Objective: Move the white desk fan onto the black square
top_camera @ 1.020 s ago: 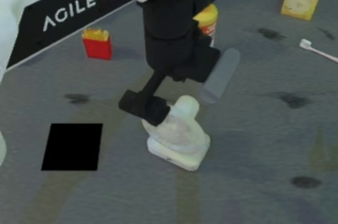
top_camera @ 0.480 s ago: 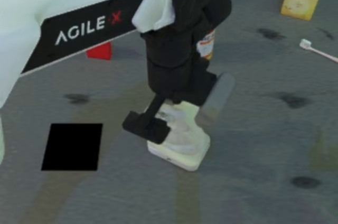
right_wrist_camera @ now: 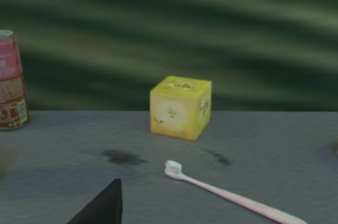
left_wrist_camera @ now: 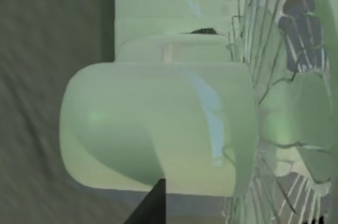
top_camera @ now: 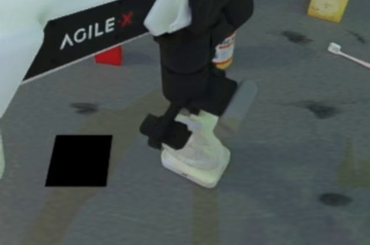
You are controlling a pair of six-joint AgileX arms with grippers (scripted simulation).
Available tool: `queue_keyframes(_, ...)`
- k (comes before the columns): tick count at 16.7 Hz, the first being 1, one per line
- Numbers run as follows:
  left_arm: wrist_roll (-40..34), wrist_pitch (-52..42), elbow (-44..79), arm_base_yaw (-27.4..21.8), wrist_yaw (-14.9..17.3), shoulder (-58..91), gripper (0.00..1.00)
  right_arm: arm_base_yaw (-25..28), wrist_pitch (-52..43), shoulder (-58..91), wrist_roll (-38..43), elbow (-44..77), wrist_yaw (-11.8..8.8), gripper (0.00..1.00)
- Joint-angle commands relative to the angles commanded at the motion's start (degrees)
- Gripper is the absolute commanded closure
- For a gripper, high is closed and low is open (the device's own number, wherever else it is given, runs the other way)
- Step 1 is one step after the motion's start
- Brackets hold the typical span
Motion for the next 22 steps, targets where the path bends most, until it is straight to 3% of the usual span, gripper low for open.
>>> queue_keyframes(7, 0.0, 0.0, 0.0, 0.0, 0.0, 0.0, 0.98, 0.0, 0.0, 0.0, 0.0, 0.0, 0.0, 0.0)
queue_keyframes(17, 0.11, -0.18, 0.3, 0.16, -0.04, -0.42, 1.0, 0.0, 0.0, 0.0, 0.0, 0.0, 0.0, 0.0)
queue_keyframes(22, 0.12, -7.6, 8.24, 0.78, -0.11, 0.23, 1.0, 0.0, 0.0, 0.0, 0.0, 0.0, 0.0, 0.0)
